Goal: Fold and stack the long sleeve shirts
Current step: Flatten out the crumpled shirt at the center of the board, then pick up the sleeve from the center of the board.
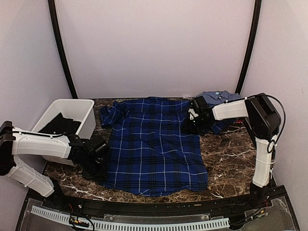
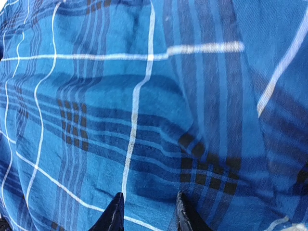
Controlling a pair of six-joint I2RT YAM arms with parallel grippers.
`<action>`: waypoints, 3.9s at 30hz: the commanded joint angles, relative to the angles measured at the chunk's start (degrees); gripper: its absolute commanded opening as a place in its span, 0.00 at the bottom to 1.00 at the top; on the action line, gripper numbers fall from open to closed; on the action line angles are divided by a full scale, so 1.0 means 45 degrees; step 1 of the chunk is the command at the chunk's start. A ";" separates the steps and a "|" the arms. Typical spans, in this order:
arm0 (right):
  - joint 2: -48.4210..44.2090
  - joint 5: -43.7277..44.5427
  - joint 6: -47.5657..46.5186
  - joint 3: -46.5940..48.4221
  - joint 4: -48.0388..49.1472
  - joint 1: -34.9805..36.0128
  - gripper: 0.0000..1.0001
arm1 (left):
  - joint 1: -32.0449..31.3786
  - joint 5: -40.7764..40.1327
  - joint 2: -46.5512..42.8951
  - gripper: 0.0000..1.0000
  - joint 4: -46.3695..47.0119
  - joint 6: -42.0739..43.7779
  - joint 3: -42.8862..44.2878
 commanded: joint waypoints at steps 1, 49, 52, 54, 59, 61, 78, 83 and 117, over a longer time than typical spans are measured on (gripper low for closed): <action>0.0688 0.0589 -0.0520 0.0501 -0.0470 -0.0223 0.34 | -0.0081 0.0731 -0.0001 0.01 -0.0270 0.0064 -0.0613; -0.9916 0.2693 0.7205 -0.9372 -0.0109 0.8120 0.36 | 0.0526 0.0090 0.4015 0.38 0.2167 0.3170 0.4645; -1.0324 0.2595 0.7876 -1.0267 0.0233 0.8521 0.36 | 0.0622 -0.0029 0.3795 0.38 0.2420 0.3140 0.3746; -1.0618 0.2614 0.8246 -1.0694 0.0310 0.8775 0.36 | 0.0656 -0.0032 0.3511 0.38 0.2526 0.3107 0.3220; -1.0474 0.2256 0.8719 -1.1349 0.0595 0.9249 0.36 | 0.0690 -0.0028 0.3271 0.38 0.2505 0.3149 0.2564; -1.0365 0.2231 0.8858 -1.1412 0.0216 0.9415 0.36 | 0.0681 -0.0228 0.3233 0.38 0.2441 0.3162 0.2454; -1.3451 0.2887 0.9482 -1.1226 -0.2847 0.9525 0.44 | 0.0708 -0.0364 0.2728 0.38 0.2105 0.3560 0.2261; -1.3774 0.4338 0.8836 -0.9827 -0.3917 0.9031 0.50 | 0.0687 -0.0322 0.2343 0.40 0.1798 0.4208 0.3231; -0.6808 0.2737 0.1648 -0.4280 0.2441 -0.2481 0.79 | 0.1087 0.1571 0.1337 0.69 0.6904 0.5096 0.5302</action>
